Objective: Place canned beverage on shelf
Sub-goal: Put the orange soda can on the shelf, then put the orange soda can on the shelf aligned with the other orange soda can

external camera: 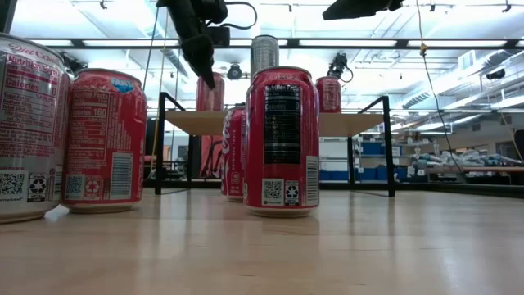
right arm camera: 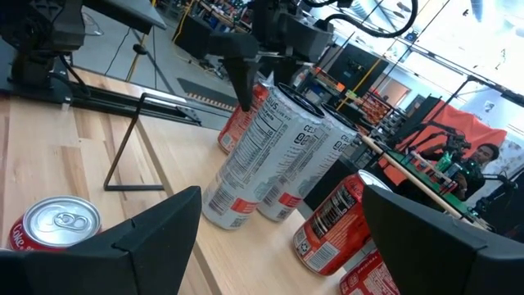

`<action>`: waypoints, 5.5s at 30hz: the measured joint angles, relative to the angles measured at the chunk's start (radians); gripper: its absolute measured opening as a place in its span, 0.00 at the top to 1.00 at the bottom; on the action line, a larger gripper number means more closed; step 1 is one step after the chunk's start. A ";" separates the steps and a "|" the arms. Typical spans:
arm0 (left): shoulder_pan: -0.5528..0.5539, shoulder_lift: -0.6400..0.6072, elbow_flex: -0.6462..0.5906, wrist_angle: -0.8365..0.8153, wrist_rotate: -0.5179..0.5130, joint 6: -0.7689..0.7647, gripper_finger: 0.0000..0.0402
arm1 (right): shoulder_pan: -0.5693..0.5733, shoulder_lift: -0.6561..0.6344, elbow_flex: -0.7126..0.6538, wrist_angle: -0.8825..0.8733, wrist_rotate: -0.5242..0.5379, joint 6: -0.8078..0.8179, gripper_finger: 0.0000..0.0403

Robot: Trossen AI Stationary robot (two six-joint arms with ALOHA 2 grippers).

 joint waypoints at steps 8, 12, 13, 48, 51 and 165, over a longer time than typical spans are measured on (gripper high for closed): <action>-0.005 -0.025 0.044 -0.001 -0.013 0.009 0.02 | 0.000 0.000 0.000 -0.002 0.000 0.000 0.14; -0.007 -0.034 0.103 -0.024 0.000 -0.009 0.02 | 0.000 0.000 0.000 -0.003 0.000 0.000 0.14; -0.011 -0.035 0.118 -0.028 0.003 -0.016 0.02 | 0.000 0.000 0.000 -0.003 0.000 0.000 0.14; -0.075 -0.370 -0.419 0.062 -0.244 -0.566 0.02 | 0.060 0.000 0.000 -0.019 0.004 0.057 0.14; -0.071 -0.357 -0.455 0.115 -0.244 -0.565 0.02 | 0.060 0.000 0.000 -0.007 0.001 0.044 0.14; -0.542 -0.433 -0.475 0.360 -0.300 -0.874 0.21 | 0.080 0.000 0.000 0.086 -0.053 -0.060 0.14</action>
